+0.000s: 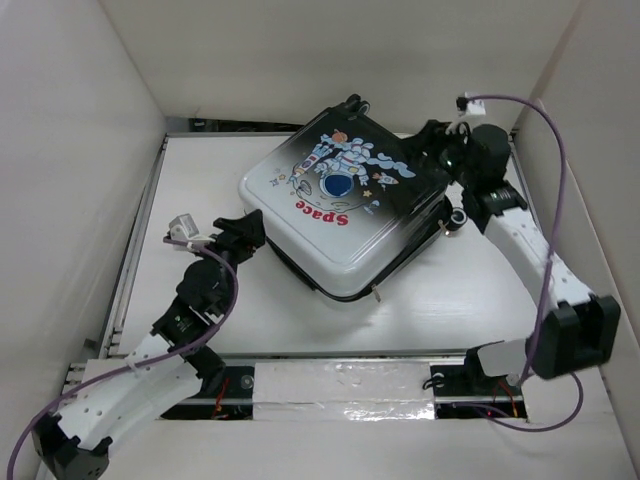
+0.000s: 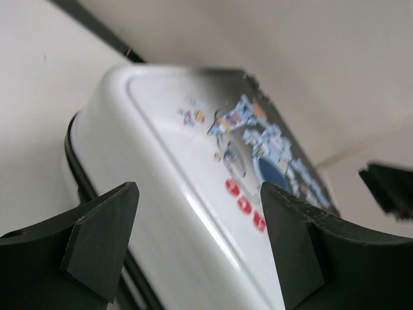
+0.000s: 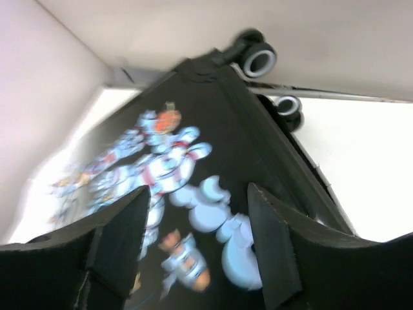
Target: Pack the luggage
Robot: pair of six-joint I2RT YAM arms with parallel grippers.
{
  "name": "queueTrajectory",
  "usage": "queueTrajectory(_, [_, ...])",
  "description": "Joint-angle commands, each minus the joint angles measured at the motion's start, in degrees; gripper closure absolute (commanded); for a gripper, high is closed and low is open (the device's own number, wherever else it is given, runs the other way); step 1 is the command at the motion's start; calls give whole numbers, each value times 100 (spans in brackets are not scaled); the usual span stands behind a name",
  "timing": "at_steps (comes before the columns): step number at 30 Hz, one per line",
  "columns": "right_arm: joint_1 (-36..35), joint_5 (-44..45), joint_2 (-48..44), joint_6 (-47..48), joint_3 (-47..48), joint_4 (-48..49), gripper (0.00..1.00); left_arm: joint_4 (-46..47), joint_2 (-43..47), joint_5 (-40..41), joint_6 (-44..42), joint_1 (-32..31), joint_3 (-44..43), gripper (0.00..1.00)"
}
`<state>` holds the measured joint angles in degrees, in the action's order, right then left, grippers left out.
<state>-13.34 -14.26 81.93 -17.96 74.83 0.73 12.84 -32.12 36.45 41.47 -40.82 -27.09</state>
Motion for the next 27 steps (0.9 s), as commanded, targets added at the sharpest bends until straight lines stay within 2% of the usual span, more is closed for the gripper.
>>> queueTrajectory(1, [-28,-208,-1089,-217,-1043,971,47,701,-337,442,-280,74,-314,26])
queueTrajectory(2, [-106,-209,-1370,-278,-1345,1086,62,876,-496,407,-324,196,-332,25])
queueTrajectory(3, [-229,-174,-1904,-340,-1644,1217,85,1096,-662,381,-350,267,-454,25])
queueTrajectory(6, [-449,-226,-2618,-410,-2734,1272,100,1124,-1462,-241,-237,933,-892,23])
queueTrajectory(7, [-615,-270,-3082,-402,-2989,1228,100,1107,-1786,-913,-158,1135,-973,24])
queueTrajectory(8, [-713,-296,-3304,-410,-3479,1201,100,1115,-1911,-1242,-9,1320,-1034,29])
queueTrajectory(10, [-1028,-340,-3935,-402,-3904,982,100,1255,-2026,-1569,106,1664,-939,32])
queueTrajectory(11, [-1134,-314,-4122,-376,-4080,860,100,1299,-2000,-1562,281,1787,-834,39])
queueTrajectory(12, [-1248,-218,-4280,-314,-4342,606,100,1491,-1983,-1562,378,2101,-572,41])
queueTrajectory(14, [-1573,-43,-4649,-270,-4564,420,100,1695,-2043,-2156,633,2646,-394,42])
queueTrajectory(16, [-1706,737,-4870,-401,-4731,-46,100,2098,-2393,-3050,1002,3462,-323,42])
queueTrajectory(18, [-1768,1701,-5169,-620,-4907,-56,96,2327,-2789,-3493,1152,3781,-471,40])
queueTrajectory(19, [-1690,1899,-5213,-656,-4960,-230,95,2337,-3322,-3869,1065,3844,-881,38])
queueTrajectory(20, [-1532,2136,-5127,-639,-4952,-318,94,2076,-3884,-3908,856,3844,-1495,37])
queueTrajectory(21, [-1435,2251,-5004,-639,-4917,-406,94,1986,-3890,-3995,854,3844,-1501,36])
queueTrajectory(23, [-1198,2393,-4662,-657,-4697,-608,94,1619,-4836,-4355,494,3844,-2586,34])
queueTrajectory(24, [-1075,2358,-4495,-648,-4653,-635,93,1251,-5135,-4478,354,3844,-2947,35])
queueTrajectory(25, [-830,2306,-4180,-657,-4644,-575,93,1012,-5773,-4636,92,3844,-3725,35])
queueTrajectory(27, [-592,2008,-3923,-683,-4644,-426,90,276,-6374,-4777,-156,3792,-4512,34])
